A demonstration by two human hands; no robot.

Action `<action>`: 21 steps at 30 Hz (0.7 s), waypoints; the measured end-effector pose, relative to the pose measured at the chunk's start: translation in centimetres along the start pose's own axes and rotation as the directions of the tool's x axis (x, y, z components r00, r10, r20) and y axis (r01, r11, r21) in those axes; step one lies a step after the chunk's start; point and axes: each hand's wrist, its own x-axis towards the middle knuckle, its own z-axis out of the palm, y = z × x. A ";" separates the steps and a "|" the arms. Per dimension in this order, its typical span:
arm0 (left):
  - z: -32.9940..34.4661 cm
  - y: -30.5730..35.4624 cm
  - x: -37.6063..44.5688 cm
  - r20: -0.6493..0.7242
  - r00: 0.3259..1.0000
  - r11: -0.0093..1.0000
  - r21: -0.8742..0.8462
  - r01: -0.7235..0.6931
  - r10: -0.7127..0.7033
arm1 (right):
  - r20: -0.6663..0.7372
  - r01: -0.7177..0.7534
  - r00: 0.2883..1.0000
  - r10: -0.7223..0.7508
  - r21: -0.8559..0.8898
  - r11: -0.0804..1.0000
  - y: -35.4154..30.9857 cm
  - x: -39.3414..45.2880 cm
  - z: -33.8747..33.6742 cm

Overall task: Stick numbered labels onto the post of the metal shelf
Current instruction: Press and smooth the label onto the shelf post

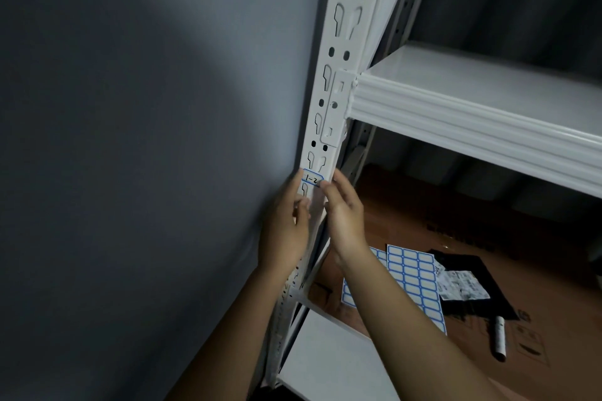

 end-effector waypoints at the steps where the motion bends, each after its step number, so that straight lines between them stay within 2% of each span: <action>1: -0.3 0.1 0.1 0.004 1.000 0.999 0.038 -0.023 0.023 | -0.015 -0.030 0.999 0.031 0.049 0.998 0.0 -0.1 0.3; 5: -1.2 0.5 0.1 0.069 0.996 0.988 0.144 -0.060 0.051 | -0.059 -0.099 0.992 0.112 0.195 0.976 0.0 -0.4 1.3; 13: -1.5 0.7 0.0 0.167 0.986 0.987 0.154 -0.049 0.022 | -0.074 -0.132 0.985 0.158 0.276 0.952 -0.2 -0.7 2.1; 17: -1.5 0.8 -0.1 0.181 0.983 0.986 0.158 -0.055 0.026 | -0.056 -0.108 0.991 0.124 0.225 0.968 -0.5 -0.9 1.8; 21: -1.5 0.8 -0.2 0.174 0.985 0.986 0.161 -0.037 0.009 | -0.085 -0.022 0.996 0.022 0.002 1.000 -0.2 -0.8 1.5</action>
